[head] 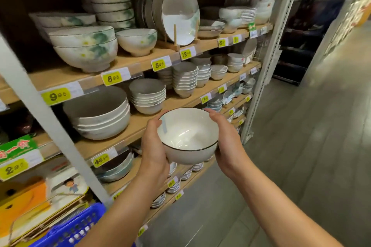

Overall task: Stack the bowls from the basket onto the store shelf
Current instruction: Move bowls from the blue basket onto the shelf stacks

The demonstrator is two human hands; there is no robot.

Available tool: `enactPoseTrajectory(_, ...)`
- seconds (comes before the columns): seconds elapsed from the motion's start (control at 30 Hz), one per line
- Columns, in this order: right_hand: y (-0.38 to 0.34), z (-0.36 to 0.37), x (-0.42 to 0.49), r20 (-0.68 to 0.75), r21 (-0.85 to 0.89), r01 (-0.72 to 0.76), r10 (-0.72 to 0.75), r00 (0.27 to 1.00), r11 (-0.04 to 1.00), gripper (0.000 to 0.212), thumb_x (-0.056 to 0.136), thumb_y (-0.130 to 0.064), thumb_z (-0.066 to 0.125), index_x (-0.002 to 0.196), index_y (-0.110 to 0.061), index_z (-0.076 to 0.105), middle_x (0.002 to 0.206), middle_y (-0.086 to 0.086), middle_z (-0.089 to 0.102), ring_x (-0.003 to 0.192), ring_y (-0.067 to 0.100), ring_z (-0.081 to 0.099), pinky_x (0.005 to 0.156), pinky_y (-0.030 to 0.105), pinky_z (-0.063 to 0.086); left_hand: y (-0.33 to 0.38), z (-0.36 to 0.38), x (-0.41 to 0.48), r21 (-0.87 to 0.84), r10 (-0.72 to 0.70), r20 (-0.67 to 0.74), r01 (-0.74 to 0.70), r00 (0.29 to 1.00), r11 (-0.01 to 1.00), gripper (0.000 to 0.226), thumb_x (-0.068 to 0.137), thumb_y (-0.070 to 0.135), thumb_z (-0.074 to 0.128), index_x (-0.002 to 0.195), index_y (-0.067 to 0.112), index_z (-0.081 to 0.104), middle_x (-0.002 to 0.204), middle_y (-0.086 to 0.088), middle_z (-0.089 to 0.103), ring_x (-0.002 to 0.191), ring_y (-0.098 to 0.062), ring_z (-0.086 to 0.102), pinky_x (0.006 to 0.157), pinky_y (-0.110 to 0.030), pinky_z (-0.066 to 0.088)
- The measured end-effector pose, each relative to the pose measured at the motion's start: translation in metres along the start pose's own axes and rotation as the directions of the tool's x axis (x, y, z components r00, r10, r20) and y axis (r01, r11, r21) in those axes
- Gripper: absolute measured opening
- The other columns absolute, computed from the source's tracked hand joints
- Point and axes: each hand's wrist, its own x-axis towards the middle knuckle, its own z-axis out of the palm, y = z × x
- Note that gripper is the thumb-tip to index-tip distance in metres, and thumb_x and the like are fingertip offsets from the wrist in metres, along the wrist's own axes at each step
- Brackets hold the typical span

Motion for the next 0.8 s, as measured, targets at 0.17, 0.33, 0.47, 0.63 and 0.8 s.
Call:
enactPoseTrajectory(0.17, -0.032, -0.021, 0.049, 0.042, 0.035, 0.047, -0.048, 0.998, 0.998, 0.022, 0.090, -0.035, 0.049, 0.099, -0.034, 0.069, 0.119, -0.001, 0.065, 0.114, 0.024, 0.058, 0.093, 0.040, 0.046, 0.011, 0.051, 0.030, -0.020, 0.080, -0.027, -0.081, 0.996, 0.997, 0.035, 0.090, 0.029, 0.042, 0.111, 0.020, 0.070, 0.109, -0.010, 0.072, 0.099, -0.029, 0.066, 0.079, -0.039, 0.052)
enactPoseTrajectory(0.33, -0.060, -0.021, 0.096, 0.105, 0.073, 0.043, -0.051, 0.993, 0.996, 0.028, 0.095, -0.029, 0.044, 0.112, -0.031, 0.066, 0.123, 0.003, 0.062, 0.113, 0.028, 0.058, 0.082, 0.040, 0.048, 0.031, 0.081, 0.063, -0.022, 0.141, -0.058, -0.142, 0.988, 0.990, 0.033, 0.089, 0.026, 0.043, 0.108, 0.023, 0.070, 0.110, -0.009, 0.071, 0.100, -0.029, 0.065, 0.078, -0.037, 0.053)
enactPoseTrajectory(0.47, -0.080, -0.010, 0.135, 0.167, 0.111, 0.047, -0.065, 0.984, 0.993, 0.029, 0.094, -0.025, 0.043, 0.108, -0.032, 0.067, 0.123, 0.004, 0.062, 0.113, 0.028, 0.058, 0.080, 0.038, 0.048, 0.052, 0.098, 0.090, -0.025, 0.172, -0.069, -0.174, 0.983, 0.984, 0.031, 0.089, 0.025, 0.045, 0.093, 0.025, 0.076, 0.097, -0.003, 0.075, 0.084, -0.020, 0.071, 0.064, -0.031, 0.057)
enactPoseTrajectory(0.63, -0.105, 0.020, 0.187, 0.250, 0.151, 0.024, -0.062, 0.966, 0.988, 0.032, 0.090, -0.020, 0.043, 0.105, -0.030, 0.070, 0.116, 0.003, 0.067, 0.109, 0.028, 0.061, 0.080, 0.039, 0.049, 0.088, 0.107, 0.130, 0.021, 0.243, -0.111, -0.242, 0.964, 0.970, 0.036, 0.081, 0.012, 0.043, 0.098, 0.024, 0.073, 0.100, -0.004, 0.074, 0.097, -0.027, 0.065, 0.076, -0.038, 0.052)
enactPoseTrajectory(0.8, -0.128, 0.060, 0.234, 0.270, 0.212, 0.043, -0.101, 0.958, 0.976, 0.029, 0.089, -0.021, 0.048, 0.109, -0.026, 0.069, 0.124, 0.006, 0.062, 0.113, 0.027, 0.059, 0.086, 0.041, 0.051, 0.122, 0.109, 0.169, 0.006, 0.321, -0.162, -0.325, 0.933, 0.946, 0.046, 0.077, 0.007, 0.039, 0.108, 0.022, 0.071, 0.109, -0.008, 0.071, 0.102, -0.028, 0.064, 0.080, -0.040, 0.053)
